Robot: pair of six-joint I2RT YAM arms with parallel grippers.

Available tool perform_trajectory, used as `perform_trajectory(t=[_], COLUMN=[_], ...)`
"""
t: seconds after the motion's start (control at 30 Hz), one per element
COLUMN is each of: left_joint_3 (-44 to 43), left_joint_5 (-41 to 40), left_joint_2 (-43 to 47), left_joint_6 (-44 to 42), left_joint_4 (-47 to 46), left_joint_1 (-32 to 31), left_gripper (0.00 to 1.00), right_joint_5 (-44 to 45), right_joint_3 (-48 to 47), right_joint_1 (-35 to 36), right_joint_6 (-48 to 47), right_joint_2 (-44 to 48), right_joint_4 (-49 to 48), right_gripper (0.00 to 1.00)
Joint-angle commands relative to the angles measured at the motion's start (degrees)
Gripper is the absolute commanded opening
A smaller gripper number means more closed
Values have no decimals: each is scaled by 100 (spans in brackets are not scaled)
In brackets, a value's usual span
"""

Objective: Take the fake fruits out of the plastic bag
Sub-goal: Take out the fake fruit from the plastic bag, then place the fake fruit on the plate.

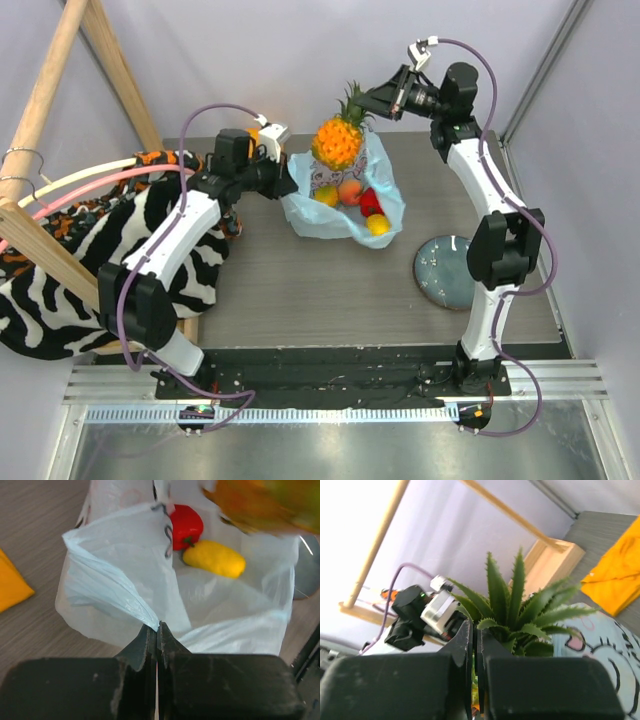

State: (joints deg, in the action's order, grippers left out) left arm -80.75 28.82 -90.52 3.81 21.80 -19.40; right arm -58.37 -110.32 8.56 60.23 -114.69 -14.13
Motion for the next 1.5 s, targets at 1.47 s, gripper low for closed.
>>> perform_trajectory(t=[1.47], left_joint_3=[-987], left_joint_5=[-280], left_joint_2=[-388], left_joint_6=[946], left_joint_4=[-616], left_joint_1=[200], left_gripper=[0], right_joint_5=[4201], right_joint_3=[6408], right_joint_1=[-2324], right_joint_6=[-8254], right_joint_2=[5914], right_joint_4=[1844], right_gripper=[1])
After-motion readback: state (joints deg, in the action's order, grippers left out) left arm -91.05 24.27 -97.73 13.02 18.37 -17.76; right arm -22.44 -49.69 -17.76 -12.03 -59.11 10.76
